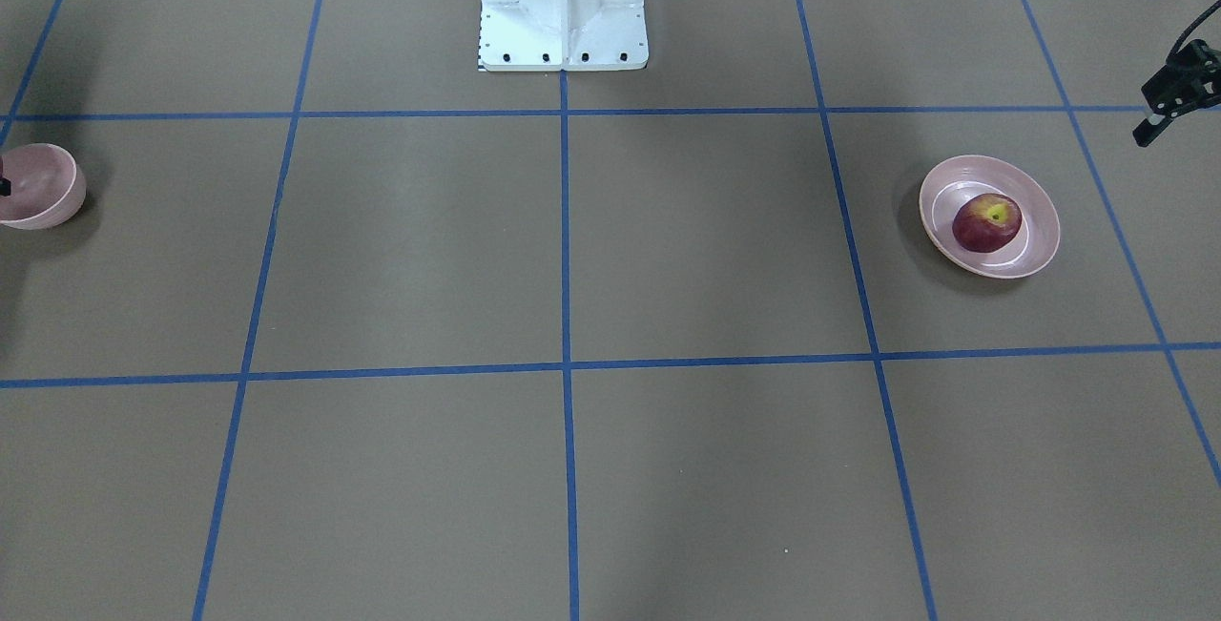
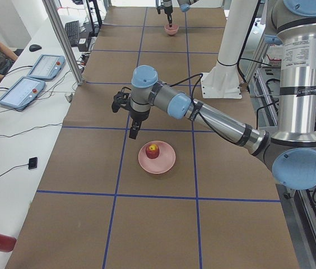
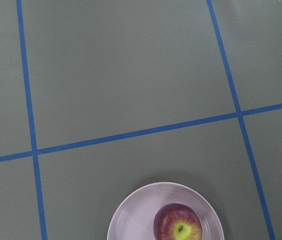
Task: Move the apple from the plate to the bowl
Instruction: 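Lower the right gripper onto the rim of the pink bowl and grasp it, then slide the pink bowl with the right gripper to the table center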
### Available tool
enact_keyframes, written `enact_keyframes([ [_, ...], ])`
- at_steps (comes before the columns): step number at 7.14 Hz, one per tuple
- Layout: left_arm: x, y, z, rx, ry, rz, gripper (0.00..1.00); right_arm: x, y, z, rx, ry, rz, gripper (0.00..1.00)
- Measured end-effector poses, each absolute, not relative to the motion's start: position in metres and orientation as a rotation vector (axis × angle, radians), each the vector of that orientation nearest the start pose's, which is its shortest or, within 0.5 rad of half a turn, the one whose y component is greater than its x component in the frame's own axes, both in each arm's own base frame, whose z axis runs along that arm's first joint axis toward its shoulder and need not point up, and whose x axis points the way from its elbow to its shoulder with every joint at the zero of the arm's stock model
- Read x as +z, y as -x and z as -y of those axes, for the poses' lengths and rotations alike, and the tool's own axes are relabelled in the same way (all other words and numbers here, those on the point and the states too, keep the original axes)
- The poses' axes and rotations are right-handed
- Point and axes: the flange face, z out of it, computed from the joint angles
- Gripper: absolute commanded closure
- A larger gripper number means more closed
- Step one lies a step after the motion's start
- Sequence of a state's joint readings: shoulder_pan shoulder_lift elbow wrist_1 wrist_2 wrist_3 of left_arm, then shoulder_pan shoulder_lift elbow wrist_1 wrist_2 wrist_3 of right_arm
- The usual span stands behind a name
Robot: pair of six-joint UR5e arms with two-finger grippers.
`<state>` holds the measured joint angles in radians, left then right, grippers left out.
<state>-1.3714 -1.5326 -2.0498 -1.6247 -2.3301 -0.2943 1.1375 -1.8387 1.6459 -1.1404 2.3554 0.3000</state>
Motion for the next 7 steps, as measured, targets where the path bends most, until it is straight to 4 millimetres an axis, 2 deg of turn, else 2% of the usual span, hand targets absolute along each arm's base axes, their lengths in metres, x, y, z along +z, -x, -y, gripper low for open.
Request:
enact_keyframes([
  [1,0.436,-0.028,0.464,0.099,-0.274,-0.837,0.02,0.668,0.111,0.386,-0.206,0.051,0.841,1.0],
  [2,0.436,-0.028,0.463,0.1,-0.273,-0.841,0.02,0.632,0.122,0.405,-0.159,0.04,0.893,1.0],
  [3,0.437,-0.028,0.463,0.099,-0.27,-0.843,0.02,0.594,0.138,0.431,-0.103,0.034,0.94,1.0],
  [4,0.439,-0.028,0.462,0.096,-0.266,-0.841,0.02,0.549,0.164,0.462,-0.05,0.036,0.981,1.0],
  [5,0.443,-0.028,0.461,0.091,-0.259,-0.84,0.02,0.496,0.203,0.489,0.003,0.063,1.014,1.0],
  [6,0.446,-0.027,0.459,0.086,-0.25,-0.84,0.02,0.431,0.26,0.507,0.057,0.114,1.043,1.0],
  [7,0.45,-0.027,0.459,0.08,-0.241,-0.839,0.02,0.365,0.33,0.513,0.11,0.154,1.055,1.0],
])
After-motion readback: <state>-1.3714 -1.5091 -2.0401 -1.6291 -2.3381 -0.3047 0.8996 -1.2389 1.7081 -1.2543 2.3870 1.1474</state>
